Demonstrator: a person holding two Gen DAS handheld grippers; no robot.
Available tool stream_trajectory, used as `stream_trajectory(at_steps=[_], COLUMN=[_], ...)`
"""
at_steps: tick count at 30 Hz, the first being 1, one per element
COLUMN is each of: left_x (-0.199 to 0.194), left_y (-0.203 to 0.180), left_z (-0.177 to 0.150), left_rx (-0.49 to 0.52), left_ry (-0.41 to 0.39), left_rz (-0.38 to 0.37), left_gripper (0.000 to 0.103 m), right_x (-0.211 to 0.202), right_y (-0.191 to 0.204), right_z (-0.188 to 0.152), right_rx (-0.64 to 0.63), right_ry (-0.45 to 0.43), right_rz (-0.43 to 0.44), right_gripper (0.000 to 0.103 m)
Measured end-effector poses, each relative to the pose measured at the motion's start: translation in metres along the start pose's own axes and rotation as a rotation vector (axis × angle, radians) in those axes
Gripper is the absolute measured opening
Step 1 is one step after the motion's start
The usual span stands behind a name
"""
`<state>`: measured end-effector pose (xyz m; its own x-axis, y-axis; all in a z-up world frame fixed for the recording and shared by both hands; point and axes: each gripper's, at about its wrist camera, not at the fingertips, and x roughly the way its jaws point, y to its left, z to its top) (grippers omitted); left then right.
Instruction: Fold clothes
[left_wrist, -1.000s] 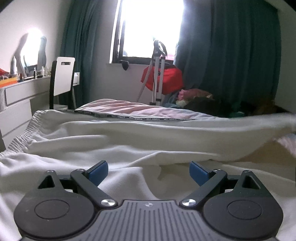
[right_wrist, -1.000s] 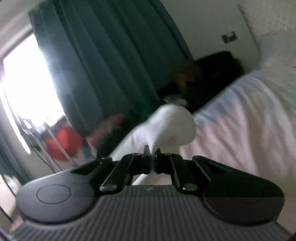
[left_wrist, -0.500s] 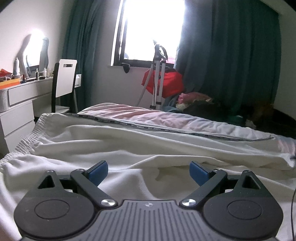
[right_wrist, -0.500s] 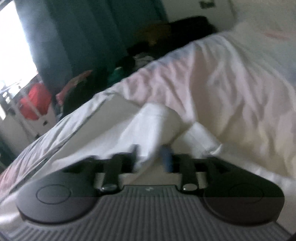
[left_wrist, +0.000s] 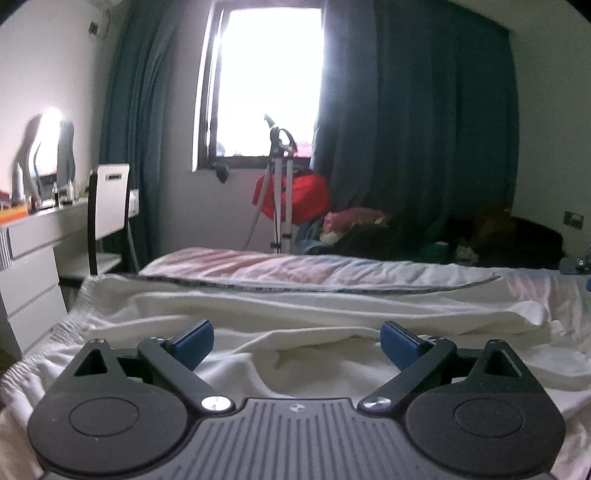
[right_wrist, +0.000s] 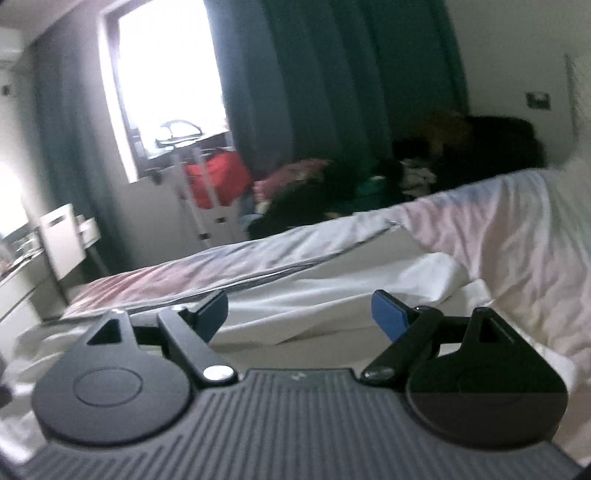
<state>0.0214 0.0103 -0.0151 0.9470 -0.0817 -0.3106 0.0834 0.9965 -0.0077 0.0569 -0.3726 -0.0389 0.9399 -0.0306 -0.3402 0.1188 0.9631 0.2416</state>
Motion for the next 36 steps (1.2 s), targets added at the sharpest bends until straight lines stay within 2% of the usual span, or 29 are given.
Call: stream_trajectory(at_steps=[4, 7, 12, 15, 19, 22, 25, 30, 33, 36], left_x=[-0.022, -0.029, -0.029, -0.024, -0.014, -0.008, -0.002, 0.010, 0.017, 0.023], left_y=[-0.004, -0.004, 0.004, 0.021, 0.058, 0.083, 0.107, 0.164, 0.197, 0.224], left_z=[-0.002, -0.009, -0.019, -0.023, -0.028, -0.038, -0.045, -0.066, -0.079, -0.083], left_rx=[0.019, 0.023, 0.017, -0.027, -0.168, -0.261, -0.364, -0.671, -0.848, -0.964], left_ry=[-0.016, 0.000, 0.060, 0.130, 0.261, 0.373, 0.466, 0.621, 0.661, 0.649], left_rz=[-0.010, -0.016, 0.014, 0.039, 0.070, 0.062, 0.100, 0.146, 0.176, 0.200], left_gripper=[0.101, 0.101, 0.102, 0.102, 0.102, 0.102, 0.102, 0.101, 0.098, 0.098], right_x=[-0.036, -0.055, -0.057, -0.058, -0.059, -0.057, -0.051, -0.048, -0.047, -0.045], right_y=[0.017, 0.023, 0.030, 0.033, 0.028, 0.024, 0.021, 0.016, 0.013, 0.011], right_z=[-0.015, -0.028, -0.035, -0.035, -0.038, -0.039, -0.041, -0.042, -0.042, -0.042], right_rx=[-0.059, -0.092, -0.164, -0.171, -0.152, -0.146, -0.145, -0.113, -0.101, -0.083], right_ry=[-0.022, -0.024, -0.029, -0.038, -0.027, -0.018, 0.007, 0.034, 0.044, 0.055], right_rz=[0.022, 0.034, 0.026, 0.027, 0.024, 0.001, -0.023, -0.017, -0.024, -0.032], right_gripper=[0.086, 0.086, 0.086, 0.086, 0.086, 0.086, 0.086, 0.086, 0.086, 0.086])
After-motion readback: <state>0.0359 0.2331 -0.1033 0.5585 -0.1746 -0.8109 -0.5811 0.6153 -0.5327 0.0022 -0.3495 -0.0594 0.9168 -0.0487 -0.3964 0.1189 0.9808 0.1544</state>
